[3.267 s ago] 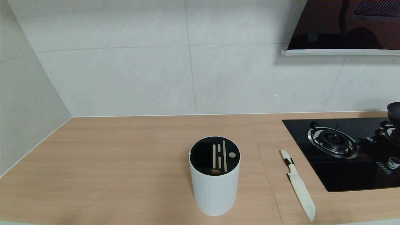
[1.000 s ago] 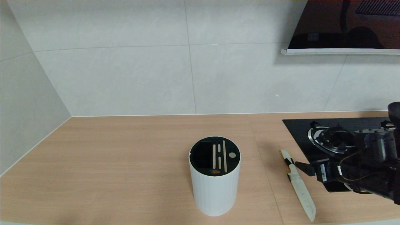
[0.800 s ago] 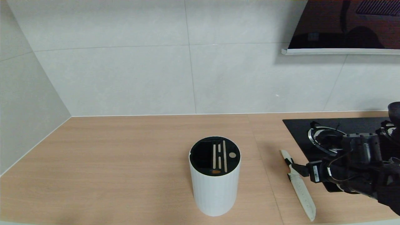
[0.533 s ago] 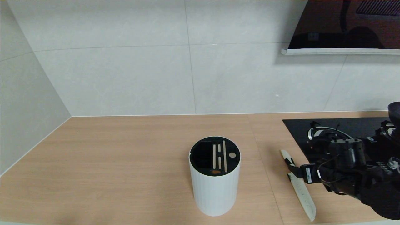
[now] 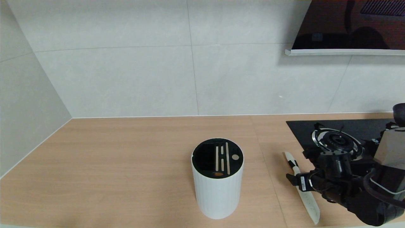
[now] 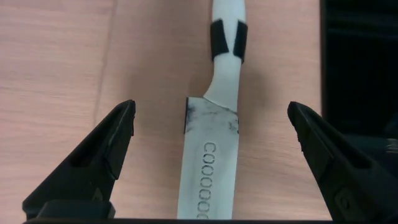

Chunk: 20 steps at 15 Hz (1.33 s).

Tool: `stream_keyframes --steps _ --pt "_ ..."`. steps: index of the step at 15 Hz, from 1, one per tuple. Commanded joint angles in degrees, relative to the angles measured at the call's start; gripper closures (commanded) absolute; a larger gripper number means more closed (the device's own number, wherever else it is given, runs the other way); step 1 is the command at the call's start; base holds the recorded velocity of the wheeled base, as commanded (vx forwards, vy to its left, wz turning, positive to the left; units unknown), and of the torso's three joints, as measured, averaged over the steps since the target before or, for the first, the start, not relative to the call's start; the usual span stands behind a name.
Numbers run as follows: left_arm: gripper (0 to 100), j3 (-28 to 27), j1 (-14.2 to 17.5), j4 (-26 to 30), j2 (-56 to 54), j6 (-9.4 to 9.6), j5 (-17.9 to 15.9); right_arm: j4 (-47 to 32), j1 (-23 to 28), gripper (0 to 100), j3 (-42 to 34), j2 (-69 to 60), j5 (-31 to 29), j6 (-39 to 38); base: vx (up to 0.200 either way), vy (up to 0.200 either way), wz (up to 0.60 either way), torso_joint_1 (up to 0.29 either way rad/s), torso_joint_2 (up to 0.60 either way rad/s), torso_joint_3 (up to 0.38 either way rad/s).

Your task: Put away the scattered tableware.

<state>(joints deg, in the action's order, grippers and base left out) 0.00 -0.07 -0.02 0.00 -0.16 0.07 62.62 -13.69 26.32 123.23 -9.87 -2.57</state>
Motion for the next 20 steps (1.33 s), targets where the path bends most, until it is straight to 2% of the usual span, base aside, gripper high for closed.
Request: stream_keyframes --steps 1,6,16,17,20 --pt "0 0.0 0.0 0.0 0.1 -0.02 0.0 0.0 0.0 0 0.0 2.4 0.0 0.0 0.0 0.0 0.0 0.0 0.0 0.0" --pt "0 0.0 0.0 0.0 0.0 -0.02 0.0 3.2 0.1 0 1.6 6.1 -0.1 -2.6 0.0 0.0 0.0 0.0 0.0 0.0" --pt "0 0.0 0.0 -0.1 0.0 -0.02 0.0 3.3 0.4 0 1.9 6.8 -0.1 -2.6 0.0 0.0 0.0 0.0 0.0 0.0" --pt "0 0.0 0.0 -0.1 0.1 -0.02 0.0 3.3 0.4 100 1.9 7.1 -0.2 -2.5 0.0 0.0 0.0 0.0 0.0 0.0" --pt "0 0.0 0.0 -0.1 0.0 -0.02 0.0 3.3 0.4 100 2.0 8.1 -0.5 -2.5 0.0 0.0 0.0 0.0 0.0 0.0"
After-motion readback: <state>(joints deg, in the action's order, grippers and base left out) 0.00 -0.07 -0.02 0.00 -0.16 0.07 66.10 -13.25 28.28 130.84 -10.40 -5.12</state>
